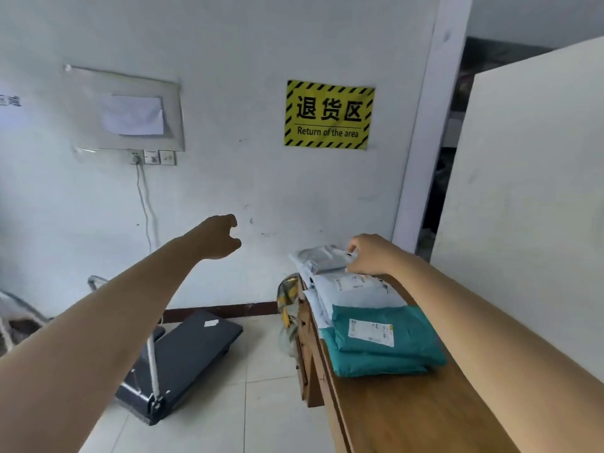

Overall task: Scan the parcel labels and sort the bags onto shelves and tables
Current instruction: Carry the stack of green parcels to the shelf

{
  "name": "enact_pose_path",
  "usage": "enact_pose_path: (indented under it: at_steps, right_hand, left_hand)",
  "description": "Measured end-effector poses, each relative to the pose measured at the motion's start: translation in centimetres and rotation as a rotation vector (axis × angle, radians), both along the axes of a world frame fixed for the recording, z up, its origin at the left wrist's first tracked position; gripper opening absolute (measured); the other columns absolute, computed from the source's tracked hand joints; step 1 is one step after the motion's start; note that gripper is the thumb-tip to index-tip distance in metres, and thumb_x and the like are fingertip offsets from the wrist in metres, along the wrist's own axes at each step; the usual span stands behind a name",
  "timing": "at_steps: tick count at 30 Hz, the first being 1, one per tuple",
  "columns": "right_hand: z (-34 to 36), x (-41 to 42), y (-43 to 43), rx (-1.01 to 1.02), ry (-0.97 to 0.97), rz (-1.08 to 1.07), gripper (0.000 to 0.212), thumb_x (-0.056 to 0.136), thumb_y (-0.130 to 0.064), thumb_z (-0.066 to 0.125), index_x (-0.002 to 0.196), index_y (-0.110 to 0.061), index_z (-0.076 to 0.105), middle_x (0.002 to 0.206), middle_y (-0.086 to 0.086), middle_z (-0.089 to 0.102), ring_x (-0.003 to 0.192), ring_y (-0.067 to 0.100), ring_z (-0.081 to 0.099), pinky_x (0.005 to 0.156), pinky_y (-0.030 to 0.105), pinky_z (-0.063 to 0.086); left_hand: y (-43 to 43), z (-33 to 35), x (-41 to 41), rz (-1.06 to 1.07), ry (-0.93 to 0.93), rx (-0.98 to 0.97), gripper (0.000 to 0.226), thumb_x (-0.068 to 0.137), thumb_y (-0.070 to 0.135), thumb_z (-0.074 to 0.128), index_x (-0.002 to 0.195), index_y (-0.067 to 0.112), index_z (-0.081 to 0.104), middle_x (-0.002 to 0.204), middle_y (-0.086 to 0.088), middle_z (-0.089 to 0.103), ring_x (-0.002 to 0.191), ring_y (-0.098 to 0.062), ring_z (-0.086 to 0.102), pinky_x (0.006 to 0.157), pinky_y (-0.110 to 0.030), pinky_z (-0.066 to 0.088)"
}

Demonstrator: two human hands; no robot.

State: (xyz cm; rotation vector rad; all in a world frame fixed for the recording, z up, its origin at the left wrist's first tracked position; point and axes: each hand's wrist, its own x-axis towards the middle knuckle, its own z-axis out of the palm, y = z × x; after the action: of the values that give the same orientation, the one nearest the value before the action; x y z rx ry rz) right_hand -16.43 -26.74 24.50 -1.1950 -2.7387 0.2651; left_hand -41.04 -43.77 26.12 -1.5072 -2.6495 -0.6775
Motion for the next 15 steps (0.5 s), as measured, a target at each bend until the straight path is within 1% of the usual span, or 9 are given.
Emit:
enact_pose_path:
  at_steps: [4,5,6,8,10,12,13,14,15]
  right_hand:
    - [-3.5,0.1,6.1,-0.058,-0.042,-0.301,0.041,0.076,-0.029,0.067,0.110,-0.007,0.064,0.114,0.015,0.067,0.096,0.026,0.064,0.082,0.034,0.052]
    - [-4.5,0.0,7.2,-0.094,-0.036,-0.358,0.039,0.077,-0.028,0.066,0.108,-0.005,0.066,0.112,0.016,0.068,0.091,0.024,0.064,0.076,0.033,0.051]
    - [-5.7,-0.2,8.4,-0.145,-0.026,-0.413,0.036,0.079,-0.027,0.066,0.106,-0.003,0.066,0.111,0.016,0.068,0.085,0.022,0.061,0.069,0.030,0.046]
    - [-7.6,0.0,9.2,-0.216,-0.012,-0.494,0.026,0.083,-0.027,0.065,0.100,-0.006,0.064,0.102,0.012,0.067,0.082,0.019,0.056,0.062,0.028,0.039]
    - [-10.6,0.0,11.1,-0.314,0.036,-0.597,0.017,0.086,-0.027,0.064,0.092,-0.012,0.060,0.093,0.008,0.062,0.085,0.020,0.058,0.061,0.027,0.041]
    - [-13.4,0.3,13.3,-0.395,0.060,-0.712,0.022,0.087,-0.026,0.061,0.097,-0.007,0.063,0.096,0.013,0.064,0.086,0.020,0.059,0.069,0.032,0.048]
    - [-15.2,0.5,14.3,-0.438,0.074,-0.760,0.025,0.088,-0.026,0.060,0.096,-0.004,0.064,0.095,0.017,0.064,0.079,0.018,0.057,0.068,0.031,0.046]
    - [-17.1,0.7,15.5,-0.482,0.109,-0.813,0.025,0.087,-0.027,0.060,0.083,-0.003,0.062,0.083,0.019,0.060,0.068,0.015,0.050,0.060,0.029,0.039]
    - [-19.2,1.1,16.5,-0.512,0.147,-0.872,0.030,0.087,-0.029,0.061,0.068,-0.007,0.053,0.068,0.014,0.051,0.058,0.013,0.043,0.054,0.027,0.031]
  left_hand:
    - [10.9,-2.0,-3.1,-0.227,-0.047,-0.024,0.046,0.092,0.022,0.054,0.135,0.010,0.043,0.129,-0.016,0.055,0.121,-0.027,0.050,0.093,-0.029,0.039]
    - [13.5,-2.6,-3.5,-0.287,-0.054,-0.057,0.047,0.092,0.023,0.054,0.136,0.011,0.043,0.130,-0.016,0.054,0.122,-0.027,0.050,0.094,-0.029,0.039]
    - [16.6,-3.5,-3.8,-0.350,-0.061,-0.097,0.047,0.092,0.023,0.053,0.136,0.010,0.042,0.132,-0.016,0.053,0.122,-0.027,0.049,0.094,-0.029,0.039]
    - [20.8,-5.0,-3.2,-0.449,-0.065,-0.136,0.046,0.092,0.022,0.053,0.135,0.009,0.043,0.135,-0.016,0.051,0.119,-0.028,0.052,0.093,-0.030,0.041]
    - [26.1,-7.4,-1.9,-0.545,-0.085,-0.169,0.044,0.092,0.021,0.054,0.133,0.007,0.045,0.133,-0.015,0.053,0.113,-0.027,0.055,0.089,-0.030,0.042]
    - [31.1,-10.7,0.3,-0.654,-0.101,-0.199,0.041,0.092,0.017,0.053,0.130,0.004,0.047,0.129,-0.013,0.057,0.110,-0.027,0.054,0.087,-0.029,0.040]
    - [33.3,-12.7,1.6,-0.708,-0.111,-0.224,0.043,0.092,0.017,0.054,0.132,0.004,0.046,0.130,-0.010,0.056,0.113,-0.027,0.053,0.091,-0.029,0.039]
    - [35.4,-14.7,3.0,-0.755,-0.116,-0.262,0.046,0.092,0.019,0.054,0.135,0.006,0.043,0.135,-0.010,0.053,0.119,-0.028,0.051,0.096,-0.029,0.038]
    - [37.4,-17.0,4.2,-0.797,-0.120,-0.314,0.048,0.092,0.022,0.055,0.137,0.009,0.042,0.139,-0.011,0.050,0.123,-0.028,0.049,0.098,-0.029,0.037]
